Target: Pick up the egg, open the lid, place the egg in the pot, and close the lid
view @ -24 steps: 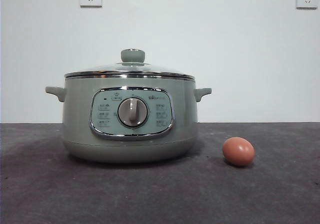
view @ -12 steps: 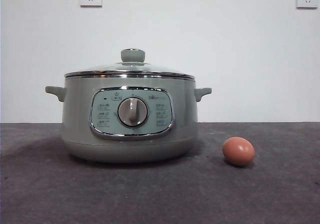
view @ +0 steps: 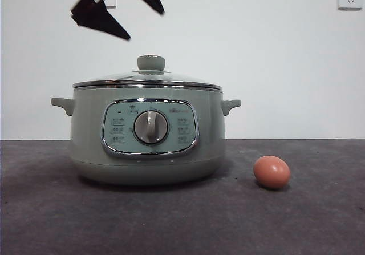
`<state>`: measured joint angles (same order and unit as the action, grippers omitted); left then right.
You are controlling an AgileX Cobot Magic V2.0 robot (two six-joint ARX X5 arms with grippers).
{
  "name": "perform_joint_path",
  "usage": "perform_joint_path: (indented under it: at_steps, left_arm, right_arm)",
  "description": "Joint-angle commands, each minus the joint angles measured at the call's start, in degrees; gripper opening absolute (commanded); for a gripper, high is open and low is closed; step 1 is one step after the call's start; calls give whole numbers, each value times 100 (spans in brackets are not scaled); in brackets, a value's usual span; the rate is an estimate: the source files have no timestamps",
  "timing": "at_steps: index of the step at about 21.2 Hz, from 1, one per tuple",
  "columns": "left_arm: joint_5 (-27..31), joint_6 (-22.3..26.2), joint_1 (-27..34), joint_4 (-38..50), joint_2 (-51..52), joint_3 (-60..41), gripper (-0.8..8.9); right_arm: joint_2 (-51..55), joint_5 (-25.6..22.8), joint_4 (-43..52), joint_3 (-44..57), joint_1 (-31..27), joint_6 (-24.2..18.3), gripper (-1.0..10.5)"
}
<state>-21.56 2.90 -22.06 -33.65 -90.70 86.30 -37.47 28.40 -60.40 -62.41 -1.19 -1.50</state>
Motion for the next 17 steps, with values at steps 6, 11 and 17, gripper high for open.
perform_joint_path:
  at_steps: [6,11,17]
  left_arm:
    - [852,444,-417,68,-643,4,727]
    - [1115,437,-466,48,-876,4,720]
    - [1108,306,-490,-33,-901,4,327]
  right_arm:
    - [-46,20,33,-11,11,-24,661]
    - [-63,17,-22,-11,11,-24,661]
    - [-68,15,-13,-11,11,-26,661]
